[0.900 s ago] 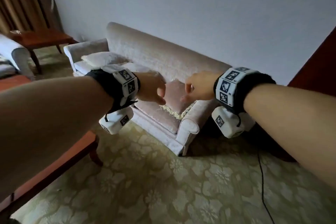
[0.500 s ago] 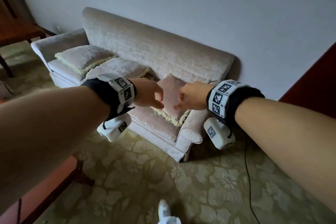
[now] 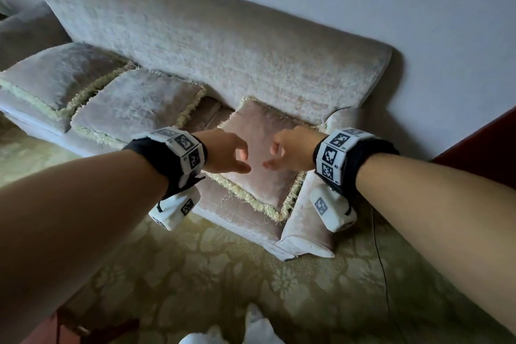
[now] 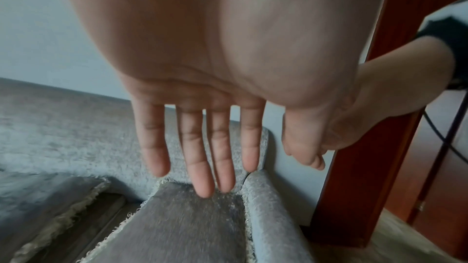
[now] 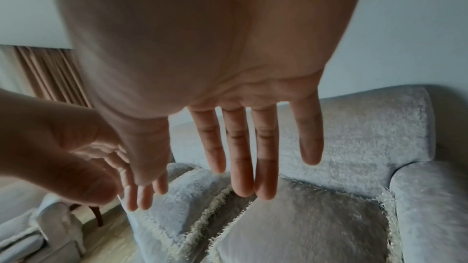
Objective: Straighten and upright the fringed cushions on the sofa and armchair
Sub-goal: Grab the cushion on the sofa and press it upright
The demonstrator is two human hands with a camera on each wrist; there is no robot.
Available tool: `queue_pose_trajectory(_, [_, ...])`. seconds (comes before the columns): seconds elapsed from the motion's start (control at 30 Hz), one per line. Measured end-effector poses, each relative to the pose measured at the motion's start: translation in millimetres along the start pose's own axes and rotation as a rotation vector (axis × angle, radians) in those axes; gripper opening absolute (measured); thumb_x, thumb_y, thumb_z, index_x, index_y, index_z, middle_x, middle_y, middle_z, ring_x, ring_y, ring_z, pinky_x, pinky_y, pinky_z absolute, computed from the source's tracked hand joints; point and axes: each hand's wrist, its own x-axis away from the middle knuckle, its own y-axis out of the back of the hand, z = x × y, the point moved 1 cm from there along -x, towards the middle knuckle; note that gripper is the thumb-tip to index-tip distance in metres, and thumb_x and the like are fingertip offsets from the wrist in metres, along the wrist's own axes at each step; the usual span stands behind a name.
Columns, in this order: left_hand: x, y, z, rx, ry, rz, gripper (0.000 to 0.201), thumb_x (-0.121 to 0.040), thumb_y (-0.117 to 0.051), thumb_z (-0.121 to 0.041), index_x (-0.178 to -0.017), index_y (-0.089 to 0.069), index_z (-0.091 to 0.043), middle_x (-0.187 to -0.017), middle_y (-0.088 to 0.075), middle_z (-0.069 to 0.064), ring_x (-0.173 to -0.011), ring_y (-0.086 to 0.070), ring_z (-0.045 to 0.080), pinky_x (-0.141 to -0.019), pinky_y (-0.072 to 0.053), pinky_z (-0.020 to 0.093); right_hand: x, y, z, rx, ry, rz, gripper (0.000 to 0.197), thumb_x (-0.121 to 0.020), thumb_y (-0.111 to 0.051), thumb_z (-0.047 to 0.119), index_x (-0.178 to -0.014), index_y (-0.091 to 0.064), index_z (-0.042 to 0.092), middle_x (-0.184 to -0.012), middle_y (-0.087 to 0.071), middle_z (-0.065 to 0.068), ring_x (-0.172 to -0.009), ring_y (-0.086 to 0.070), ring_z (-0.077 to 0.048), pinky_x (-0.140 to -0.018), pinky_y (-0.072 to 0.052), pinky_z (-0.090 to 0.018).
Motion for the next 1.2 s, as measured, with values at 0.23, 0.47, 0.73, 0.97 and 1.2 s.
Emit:
queue_pose_trajectory(0.23, [-165, 32, 67, 0.004, -0.123, 0.099, 0.042, -0.094, -0.057, -0.058, -0.127, -0.062, -0.034, -0.122, -0.069, -0.009, -0.115, -0.061, 0.017, -0.105, -0.046, 0.040, -136, 9, -66, -0.175, -0.134, 0.051, 0.059, -0.093, -0.058, 0.058, -0.137, -0.053, 0.020, -0.125, -0.063, -0.003, -0.117, -0.060, -0.022, -0.091, -0.044, -0.030])
queue_pose_trajectory(0.47, [-336, 22, 132, 0.198, -0.201, 0.112, 0.041, -0.094, -0.058, -0.056, -0.125, -0.063, -0.029, -0.117, -0.072, -0.006, -0.108, -0.066, 0.016, -0.103, -0.049, 0.040, -264, -38, -124, -0.443, -0.365, 0.000, 0.061, -0.089, -0.060, 0.063, -0.134, -0.054, 0.023, -0.112, -0.069, 0.001, -0.098, -0.063, -0.015, -0.092, -0.050, -0.033])
queue_pose_trajectory(0.73, [-477, -48, 190, 0.648, 0.141, -0.080, 0.048, -0.094, -0.054, -0.061, -0.125, -0.065, -0.026, -0.105, -0.067, -0.003, -0.090, -0.064, 0.016, -0.085, -0.045, 0.031, -383, -143, -183, -0.868, -0.751, -0.281, 0.075, -0.088, -0.053, 0.072, -0.143, -0.047, 0.021, -0.128, -0.064, -0.005, -0.112, -0.062, -0.022, -0.094, -0.047, -0.033])
queue_pose_trajectory(0.97, [-542, -113, 226, 0.719, 0.327, -0.257, 0.057, -0.082, -0.057, -0.076, -0.131, -0.054, -0.047, -0.132, -0.051, 0.003, -0.135, -0.042, 0.033, -0.112, -0.037, 0.049, -419, -214, -221, -0.986, -1.057, -0.404, 0.087, -0.081, -0.056, 0.077, -0.155, -0.018, 0.049, -0.164, -0.010, -0.005, -0.149, -0.012, -0.037, -0.109, -0.032, -0.059])
queue_pose_trajectory(1.2, [-561, -148, 253, 0.732, 0.343, -0.101, 0.106, -0.048, -0.061, -0.093, -0.140, -0.011, -0.077, -0.159, -0.020, -0.001, -0.147, -0.029, 0.036, -0.119, -0.030, 0.056, -422, -271, -228, -1.049, -1.100, -0.379, 0.109, -0.064, -0.050, 0.094, -0.151, 0.007, 0.061, -0.166, 0.000, -0.013, -0.150, -0.020, -0.042, -0.113, -0.033, -0.057])
